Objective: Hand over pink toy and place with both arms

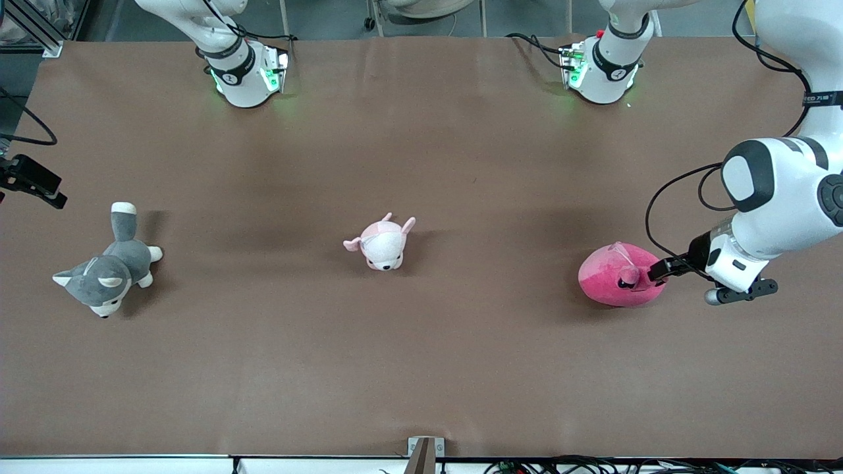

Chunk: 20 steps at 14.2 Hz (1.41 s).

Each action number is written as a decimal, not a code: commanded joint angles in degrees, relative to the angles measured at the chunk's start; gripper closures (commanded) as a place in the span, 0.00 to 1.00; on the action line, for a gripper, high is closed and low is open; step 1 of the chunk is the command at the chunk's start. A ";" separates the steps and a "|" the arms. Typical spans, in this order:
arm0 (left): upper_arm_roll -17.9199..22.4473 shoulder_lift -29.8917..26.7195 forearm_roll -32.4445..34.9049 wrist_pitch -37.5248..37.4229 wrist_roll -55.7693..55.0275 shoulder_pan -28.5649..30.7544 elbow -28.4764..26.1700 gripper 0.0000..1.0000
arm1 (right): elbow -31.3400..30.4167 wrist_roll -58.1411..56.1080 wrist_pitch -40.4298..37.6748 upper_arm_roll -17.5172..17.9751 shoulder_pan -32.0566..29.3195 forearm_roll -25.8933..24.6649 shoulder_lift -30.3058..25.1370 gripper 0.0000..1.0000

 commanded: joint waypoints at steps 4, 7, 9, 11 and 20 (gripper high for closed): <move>-0.48 -1.65 -0.85 -1.10 -1.09 -0.46 -0.56 0.99 | -1.23 -0.49 0.28 0.54 -0.81 -0.06 -1.33 0.00; -1.89 -3.40 -1.29 -3.55 -2.32 -0.29 0.93 1.00 | -1.23 -0.49 0.28 0.54 -0.72 -0.06 -1.33 0.00; -3.55 -4.37 -5.22 -8.37 -5.21 -0.38 3.74 1.00 | -1.23 -0.49 0.28 0.54 -0.72 -0.06 -1.33 0.00; -5.75 -4.64 -8.66 -14.34 -9.86 -0.38 7.60 1.00 | -1.23 -0.32 0.20 0.63 -0.55 -0.06 -1.24 0.00; -26.84 -3.76 -10.26 -17.63 -46.93 -2.65 22.20 1.00 | -0.44 -0.23 -0.07 0.54 0.24 0.91 -0.97 0.00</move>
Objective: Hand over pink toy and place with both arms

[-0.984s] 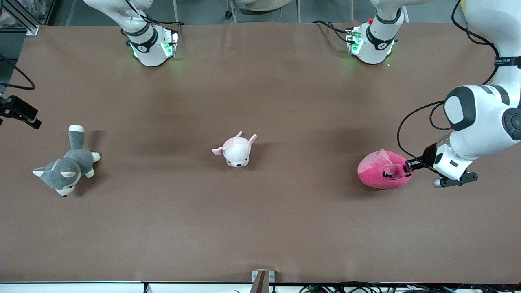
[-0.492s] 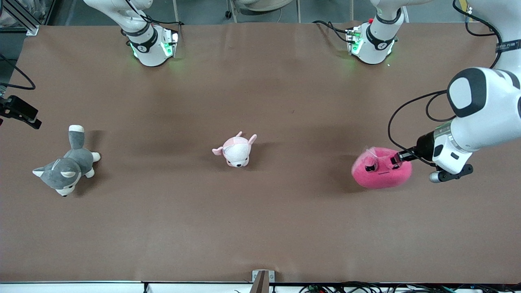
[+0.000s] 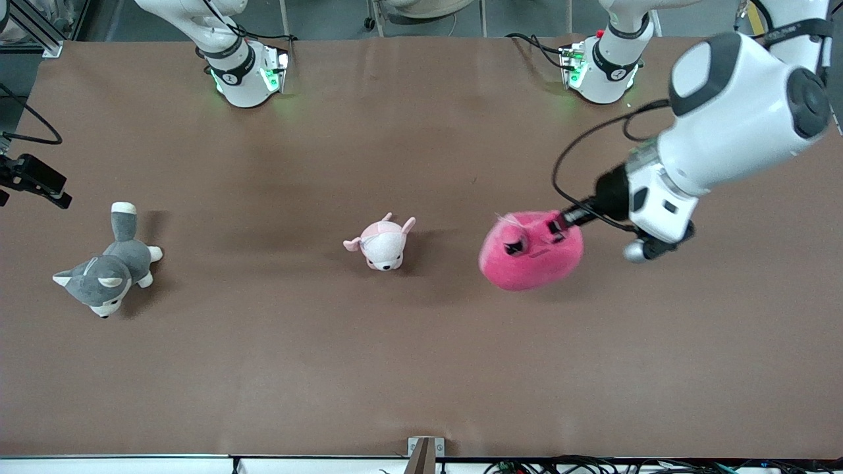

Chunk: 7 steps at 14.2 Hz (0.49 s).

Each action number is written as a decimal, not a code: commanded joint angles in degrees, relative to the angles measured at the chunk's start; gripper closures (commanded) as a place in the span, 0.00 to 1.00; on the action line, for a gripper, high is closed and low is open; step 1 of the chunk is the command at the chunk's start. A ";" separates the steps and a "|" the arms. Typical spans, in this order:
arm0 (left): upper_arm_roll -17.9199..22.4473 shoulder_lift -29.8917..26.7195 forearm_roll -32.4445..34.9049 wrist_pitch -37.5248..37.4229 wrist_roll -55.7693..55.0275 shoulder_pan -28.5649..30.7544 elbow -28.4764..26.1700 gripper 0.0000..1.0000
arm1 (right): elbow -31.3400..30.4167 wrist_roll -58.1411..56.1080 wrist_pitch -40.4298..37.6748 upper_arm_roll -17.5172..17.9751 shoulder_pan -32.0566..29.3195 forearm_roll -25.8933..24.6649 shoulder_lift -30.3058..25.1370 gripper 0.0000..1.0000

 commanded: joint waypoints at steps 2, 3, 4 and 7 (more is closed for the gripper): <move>-2.94 2.75 0.12 1.39 -12.04 -6.56 5.40 1.00 | -0.63 -0.32 -0.38 0.22 1.24 0.94 -0.97 0.00; -2.76 3.63 0.12 3.23 -14.77 -9.11 6.55 1.00 | -0.63 -0.58 -2.30 0.14 1.94 0.94 -0.97 0.00; -2.76 4.60 -0.05 5.95 -18.10 -11.23 7.87 1.00 | -0.02 -0.58 -5.10 0.22 2.12 0.94 -0.97 0.00; -2.76 7.67 -0.14 11.05 -24.36 -16.15 11.74 1.00 | 0.34 -0.85 -6.71 0.14 4.05 6.26 -1.06 0.00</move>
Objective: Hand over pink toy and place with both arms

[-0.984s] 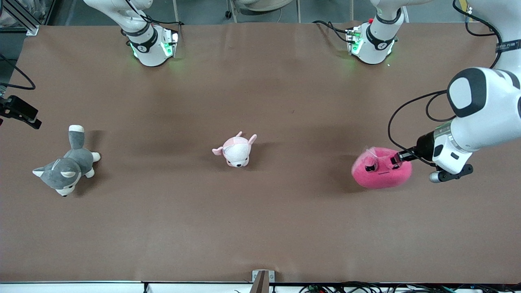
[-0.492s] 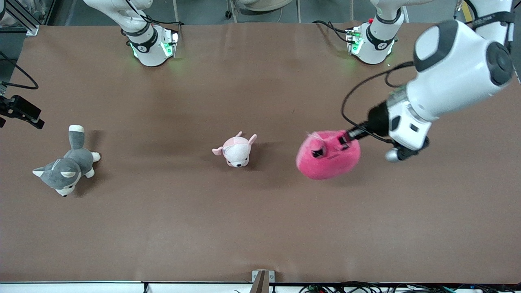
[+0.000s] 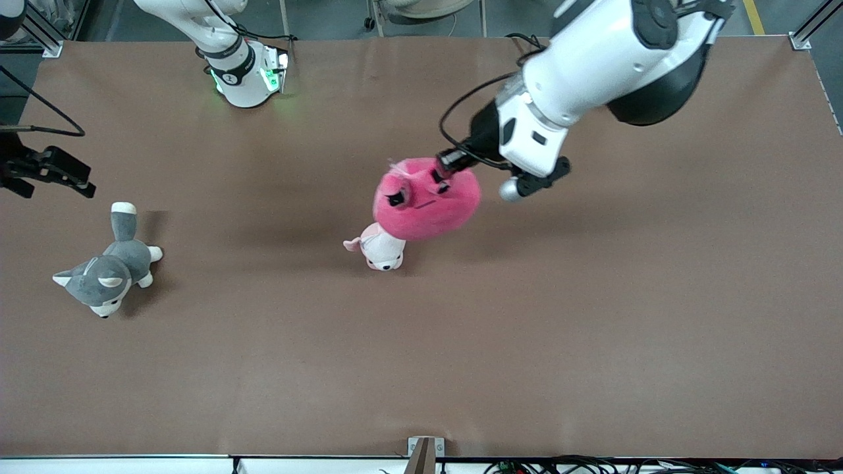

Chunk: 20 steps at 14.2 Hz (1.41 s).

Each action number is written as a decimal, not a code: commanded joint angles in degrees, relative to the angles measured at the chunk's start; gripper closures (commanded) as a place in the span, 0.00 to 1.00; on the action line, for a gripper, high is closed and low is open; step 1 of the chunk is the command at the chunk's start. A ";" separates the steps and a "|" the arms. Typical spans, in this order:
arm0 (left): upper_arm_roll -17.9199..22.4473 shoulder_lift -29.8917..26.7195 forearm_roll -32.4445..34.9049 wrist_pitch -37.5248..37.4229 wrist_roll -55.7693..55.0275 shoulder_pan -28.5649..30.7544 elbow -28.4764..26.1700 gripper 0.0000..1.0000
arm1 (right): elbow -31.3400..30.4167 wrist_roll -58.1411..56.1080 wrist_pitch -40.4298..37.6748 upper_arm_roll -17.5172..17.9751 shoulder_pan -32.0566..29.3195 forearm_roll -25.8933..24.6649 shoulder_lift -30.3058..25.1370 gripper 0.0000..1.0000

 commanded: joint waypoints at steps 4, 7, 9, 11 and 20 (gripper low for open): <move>0.22 7.65 -0.23 13.76 -10.38 -9.14 6.27 1.00 | -0.38 -0.06 -1.49 -0.13 3.24 16.10 -0.97 0.23; 0.22 10.20 -0.23 20.54 -13.73 -13.11 6.53 1.00 | -0.12 9.21 -2.81 -0.13 9.73 20.85 -0.88 0.34; 0.22 11.17 -0.23 22.32 -14.78 -14.87 6.53 1.00 | -0.12 15.21 -2.37 -0.22 11.15 27.44 -0.36 0.37; 0.22 11.70 -0.23 23.02 -14.97 -15.66 6.53 1.00 | 0.14 15.49 -2.19 -0.22 11.25 30.00 0.96 0.37; 0.31 11.79 -0.14 23.11 -14.97 -16.46 6.45 1.00 | -0.03 15.49 -0.70 -0.13 12.21 32.99 3.25 0.36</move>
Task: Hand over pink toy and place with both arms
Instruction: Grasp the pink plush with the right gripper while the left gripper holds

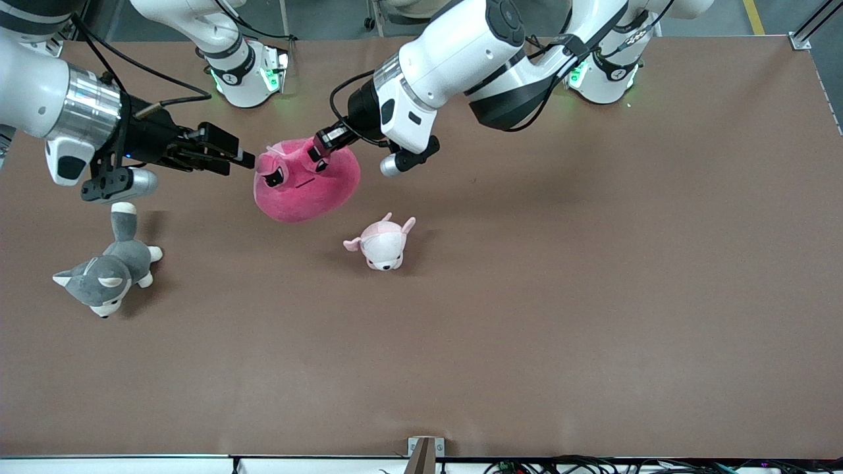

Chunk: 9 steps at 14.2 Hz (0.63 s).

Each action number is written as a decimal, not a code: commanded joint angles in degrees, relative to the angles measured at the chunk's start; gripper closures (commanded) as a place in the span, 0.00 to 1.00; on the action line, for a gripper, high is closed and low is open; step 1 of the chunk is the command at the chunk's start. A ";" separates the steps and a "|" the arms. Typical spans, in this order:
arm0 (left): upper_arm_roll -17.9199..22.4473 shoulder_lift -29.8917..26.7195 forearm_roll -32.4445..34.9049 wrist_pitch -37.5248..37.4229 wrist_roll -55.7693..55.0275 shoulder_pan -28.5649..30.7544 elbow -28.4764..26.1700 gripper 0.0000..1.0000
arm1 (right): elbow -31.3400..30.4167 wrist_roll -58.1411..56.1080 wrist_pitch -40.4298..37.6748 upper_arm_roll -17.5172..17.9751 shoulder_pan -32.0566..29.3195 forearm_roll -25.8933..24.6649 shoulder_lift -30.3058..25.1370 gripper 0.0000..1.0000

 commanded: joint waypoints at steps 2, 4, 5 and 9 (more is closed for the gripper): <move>0.23 0.78 -0.14 0.11 -0.67 -0.72 1.50 1.00 | -0.13 0.53 0.36 0.03 0.65 2.06 0.16 0.36; 0.23 0.78 -0.14 0.20 -0.67 -0.72 1.50 1.00 | -0.13 0.53 0.36 0.03 0.74 2.06 0.43 0.36; 0.23 0.78 -0.05 0.20 -0.67 -0.72 1.50 1.00 | -0.21 0.44 0.36 0.03 0.74 2.06 0.60 0.36; 0.23 0.78 -0.05 0.20 -0.50 -0.72 1.50 1.00 | -0.21 0.17 0.27 0.03 2.14 2.06 1.83 0.36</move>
